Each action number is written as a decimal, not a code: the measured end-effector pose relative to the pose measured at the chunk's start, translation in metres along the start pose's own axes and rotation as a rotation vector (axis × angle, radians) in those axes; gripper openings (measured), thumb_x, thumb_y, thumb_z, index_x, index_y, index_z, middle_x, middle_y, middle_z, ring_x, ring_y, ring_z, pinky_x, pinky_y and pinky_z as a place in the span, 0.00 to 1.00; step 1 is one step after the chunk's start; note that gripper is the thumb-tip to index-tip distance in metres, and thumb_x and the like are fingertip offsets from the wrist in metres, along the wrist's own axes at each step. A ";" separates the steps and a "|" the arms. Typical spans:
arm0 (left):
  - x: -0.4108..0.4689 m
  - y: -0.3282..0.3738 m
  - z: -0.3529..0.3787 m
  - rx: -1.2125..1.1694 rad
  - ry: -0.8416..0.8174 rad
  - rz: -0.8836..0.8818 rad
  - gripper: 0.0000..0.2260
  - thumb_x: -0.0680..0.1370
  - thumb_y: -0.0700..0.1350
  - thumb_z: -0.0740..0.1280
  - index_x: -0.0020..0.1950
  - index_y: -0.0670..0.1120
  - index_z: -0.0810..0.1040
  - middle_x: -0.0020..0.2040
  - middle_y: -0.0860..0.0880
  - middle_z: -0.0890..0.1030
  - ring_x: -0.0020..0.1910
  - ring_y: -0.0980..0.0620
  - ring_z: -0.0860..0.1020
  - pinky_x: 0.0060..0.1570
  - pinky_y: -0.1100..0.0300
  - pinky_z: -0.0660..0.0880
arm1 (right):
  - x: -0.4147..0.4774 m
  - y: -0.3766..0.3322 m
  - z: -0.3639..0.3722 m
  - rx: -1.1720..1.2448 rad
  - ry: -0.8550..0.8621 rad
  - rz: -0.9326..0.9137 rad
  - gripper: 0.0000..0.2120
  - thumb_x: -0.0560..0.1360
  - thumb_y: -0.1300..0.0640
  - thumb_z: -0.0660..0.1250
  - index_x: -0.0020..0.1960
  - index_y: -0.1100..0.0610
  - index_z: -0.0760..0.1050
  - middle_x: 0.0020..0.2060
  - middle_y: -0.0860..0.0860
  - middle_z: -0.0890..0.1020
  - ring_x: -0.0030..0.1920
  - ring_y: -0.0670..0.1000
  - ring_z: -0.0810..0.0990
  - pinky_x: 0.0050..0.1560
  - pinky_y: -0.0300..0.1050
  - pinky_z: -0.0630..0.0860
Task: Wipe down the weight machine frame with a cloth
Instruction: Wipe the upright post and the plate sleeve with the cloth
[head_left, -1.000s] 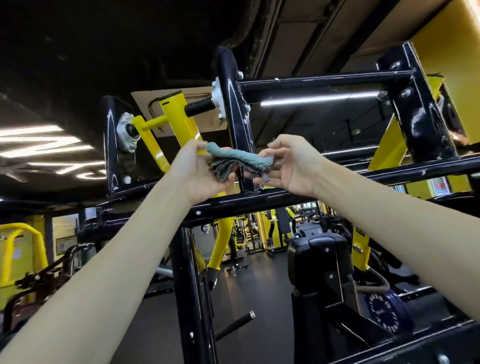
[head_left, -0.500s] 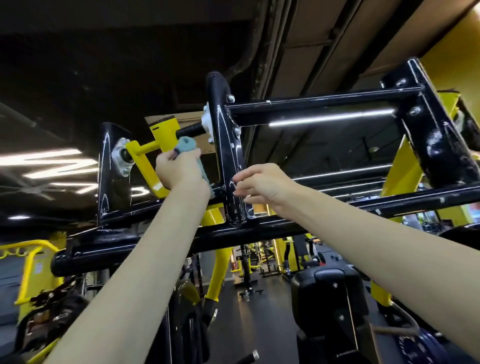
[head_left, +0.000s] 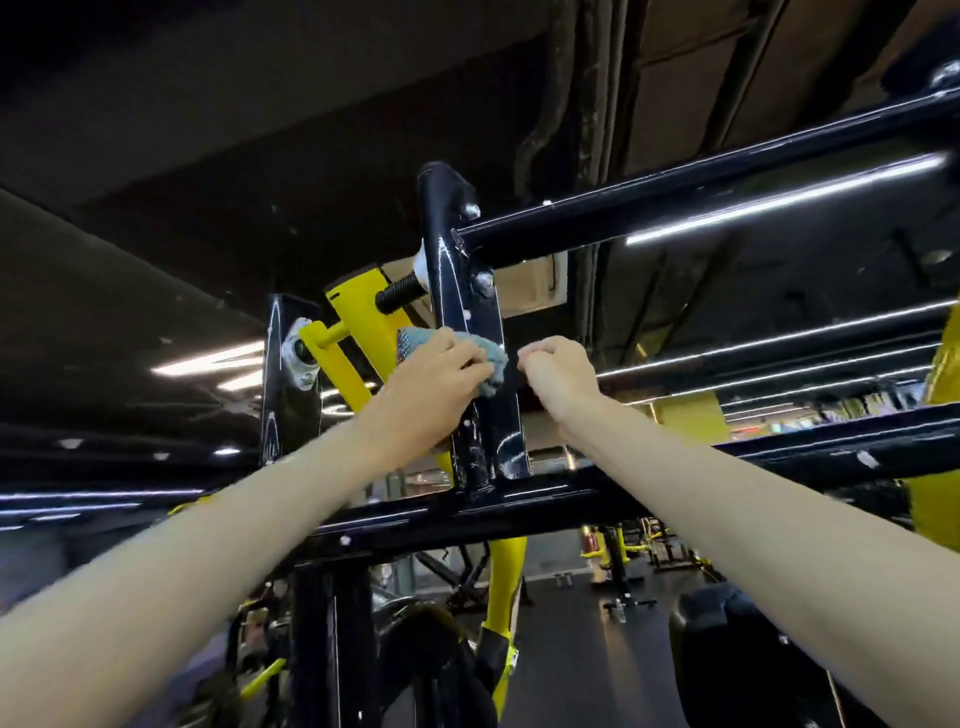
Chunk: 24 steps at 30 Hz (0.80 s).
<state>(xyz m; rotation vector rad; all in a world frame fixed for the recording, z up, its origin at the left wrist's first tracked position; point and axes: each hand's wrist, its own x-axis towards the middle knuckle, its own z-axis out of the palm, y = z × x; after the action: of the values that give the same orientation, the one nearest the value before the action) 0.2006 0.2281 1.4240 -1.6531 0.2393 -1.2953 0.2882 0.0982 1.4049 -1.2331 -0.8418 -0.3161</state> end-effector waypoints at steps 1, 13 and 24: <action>0.008 -0.005 -0.004 0.075 -0.004 0.056 0.04 0.72 0.44 0.71 0.43 0.44 0.82 0.42 0.47 0.79 0.42 0.44 0.76 0.44 0.50 0.69 | 0.002 0.001 0.002 0.047 0.007 0.006 0.11 0.78 0.61 0.59 0.57 0.59 0.77 0.49 0.51 0.77 0.51 0.51 0.74 0.46 0.40 0.67; 0.029 -0.043 -0.018 0.035 -0.246 0.129 0.24 0.66 0.26 0.67 0.59 0.41 0.80 0.57 0.45 0.78 0.47 0.47 0.64 0.50 0.53 0.70 | 0.015 0.028 0.019 0.309 -0.256 0.218 0.24 0.84 0.47 0.49 0.75 0.60 0.60 0.70 0.57 0.68 0.68 0.57 0.67 0.65 0.48 0.63; 0.051 -0.055 -0.026 0.014 -0.276 -0.024 0.24 0.71 0.25 0.62 0.64 0.41 0.77 0.63 0.45 0.77 0.49 0.43 0.66 0.53 0.52 0.70 | 0.012 0.030 0.013 0.369 -0.343 0.300 0.30 0.82 0.41 0.50 0.78 0.56 0.55 0.75 0.55 0.62 0.74 0.58 0.61 0.73 0.55 0.58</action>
<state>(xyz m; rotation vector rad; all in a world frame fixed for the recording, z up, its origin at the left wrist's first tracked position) 0.1788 0.2068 1.4974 -1.8039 0.0446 -1.0681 0.3100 0.1231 1.3936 -1.0572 -0.9414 0.2918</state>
